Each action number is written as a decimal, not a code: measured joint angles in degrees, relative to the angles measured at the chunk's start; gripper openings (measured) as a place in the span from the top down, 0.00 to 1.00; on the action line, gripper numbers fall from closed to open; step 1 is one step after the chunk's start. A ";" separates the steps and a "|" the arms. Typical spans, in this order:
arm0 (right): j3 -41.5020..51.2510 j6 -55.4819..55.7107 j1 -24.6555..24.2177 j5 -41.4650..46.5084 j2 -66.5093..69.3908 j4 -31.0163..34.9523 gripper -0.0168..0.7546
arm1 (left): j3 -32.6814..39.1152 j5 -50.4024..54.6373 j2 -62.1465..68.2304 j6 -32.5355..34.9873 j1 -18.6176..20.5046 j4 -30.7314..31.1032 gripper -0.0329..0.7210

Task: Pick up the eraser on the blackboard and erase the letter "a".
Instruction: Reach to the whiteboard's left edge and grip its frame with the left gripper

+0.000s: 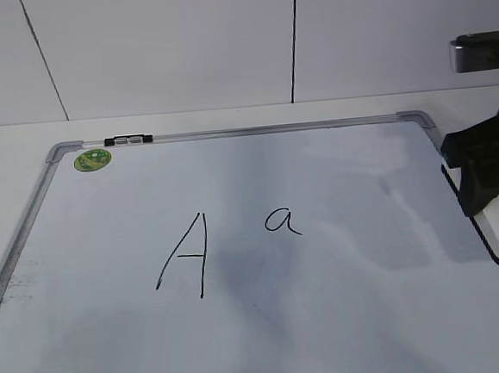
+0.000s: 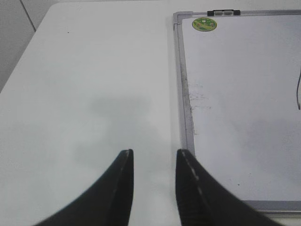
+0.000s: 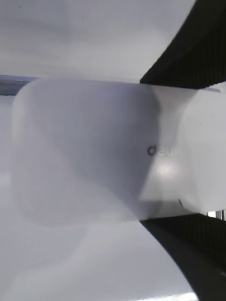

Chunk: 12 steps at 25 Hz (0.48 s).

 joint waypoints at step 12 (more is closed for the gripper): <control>-1.40 -0.77 6.36 0.04 3.71 0.34 0.26 | 0.00 0.00 0.00 0.00 0.00 0.00 0.65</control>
